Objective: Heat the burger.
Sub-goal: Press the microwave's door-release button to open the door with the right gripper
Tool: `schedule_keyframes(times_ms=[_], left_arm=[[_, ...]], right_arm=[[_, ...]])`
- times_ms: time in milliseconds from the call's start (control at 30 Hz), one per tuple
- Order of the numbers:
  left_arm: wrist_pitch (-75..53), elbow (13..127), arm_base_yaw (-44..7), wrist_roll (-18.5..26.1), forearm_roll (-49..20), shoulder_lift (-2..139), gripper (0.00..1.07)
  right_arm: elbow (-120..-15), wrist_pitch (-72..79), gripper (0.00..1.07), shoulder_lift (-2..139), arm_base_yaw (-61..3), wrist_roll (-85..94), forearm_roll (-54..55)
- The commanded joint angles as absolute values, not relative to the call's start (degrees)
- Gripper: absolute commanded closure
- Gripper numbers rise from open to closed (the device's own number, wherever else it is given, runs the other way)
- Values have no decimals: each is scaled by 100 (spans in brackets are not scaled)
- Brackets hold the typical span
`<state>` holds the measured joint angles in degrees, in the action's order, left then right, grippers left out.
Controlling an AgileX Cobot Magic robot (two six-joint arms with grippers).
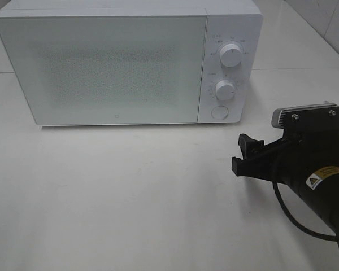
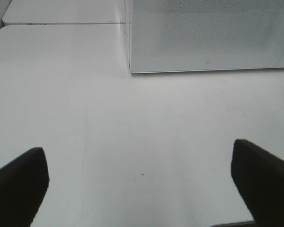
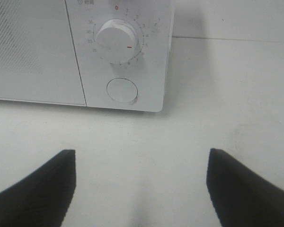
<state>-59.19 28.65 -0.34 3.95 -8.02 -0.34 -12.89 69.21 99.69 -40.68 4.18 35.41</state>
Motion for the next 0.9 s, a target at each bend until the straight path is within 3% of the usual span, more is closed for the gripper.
schedule_keyframes(times_ms=[33,333,500,600,800,867,900], left_arm=[[-5890,2842,-57,361,-825,-155,7],[-5890,2842,-57,361,-825,-155,7],[-5890,2842,-57,361,-825,-155,7],[-5890,2842,-57,361,-825,-155,7],[-5890,2842,-57,361,-825,-155,7],[-5890,2842,-57,361,-825,-155,7],[-5890,2842,-57,361,-825,-155,7]], right_arm=[[-1278,7523,32,9958,-4079,-464,3518],[-1278,7506,32,9958,-4079,-3226,3518],[-1278,7483,32,9958,-4079,-5735,3518],[-1278,7483,33,9958,-4079,-5999,3518],[-1278,7483,47,9958,-4074,-7311,3713],[-1278,7454,67,9958,-4074,-8027,3822],[-1278,7454,67,9958,-4074,-8027,3822]])
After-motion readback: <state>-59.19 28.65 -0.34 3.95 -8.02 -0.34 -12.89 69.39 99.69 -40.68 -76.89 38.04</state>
